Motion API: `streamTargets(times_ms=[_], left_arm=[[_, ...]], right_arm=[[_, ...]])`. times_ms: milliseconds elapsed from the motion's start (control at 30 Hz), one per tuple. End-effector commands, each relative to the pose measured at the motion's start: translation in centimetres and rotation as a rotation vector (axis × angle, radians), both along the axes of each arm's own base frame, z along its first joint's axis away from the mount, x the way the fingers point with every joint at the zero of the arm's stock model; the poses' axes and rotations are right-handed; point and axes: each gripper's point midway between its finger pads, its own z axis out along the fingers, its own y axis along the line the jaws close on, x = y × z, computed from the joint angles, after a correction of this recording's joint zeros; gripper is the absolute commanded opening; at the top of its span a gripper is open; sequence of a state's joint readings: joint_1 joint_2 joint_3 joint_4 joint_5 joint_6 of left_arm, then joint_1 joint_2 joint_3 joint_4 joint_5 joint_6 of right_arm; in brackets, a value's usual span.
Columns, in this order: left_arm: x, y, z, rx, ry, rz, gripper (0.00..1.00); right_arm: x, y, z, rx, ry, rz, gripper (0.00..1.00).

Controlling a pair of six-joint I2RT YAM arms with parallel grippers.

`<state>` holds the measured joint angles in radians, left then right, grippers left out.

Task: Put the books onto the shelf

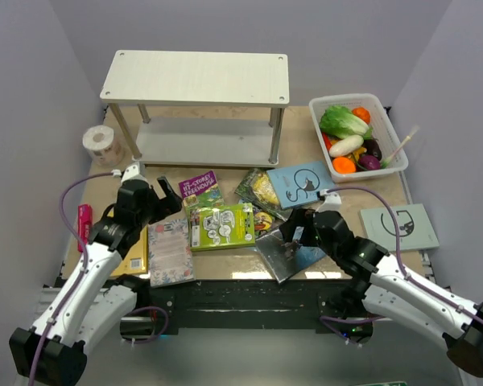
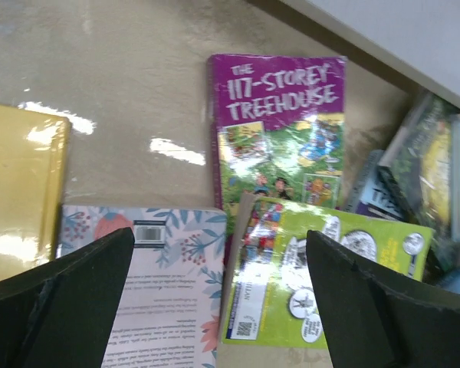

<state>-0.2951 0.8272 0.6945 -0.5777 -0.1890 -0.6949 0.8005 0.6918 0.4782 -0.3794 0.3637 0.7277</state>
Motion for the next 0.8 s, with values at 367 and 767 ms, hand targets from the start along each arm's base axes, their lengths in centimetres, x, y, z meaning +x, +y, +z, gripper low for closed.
streamTargets(times_ms=[367,767], left_arm=[[-0.2,-4.8,-1.9,-0.165,-0.066,-0.233,0.87],[-1.5,-5.5,-6.1,-0.217,0.018,-0.233,0.81]], right_arm=[[-0.1,11.5,0.6,0.338,0.099,0.329,0.99],[0.8,15.1,-4.4,0.331,0.225,0.396,0.99]])
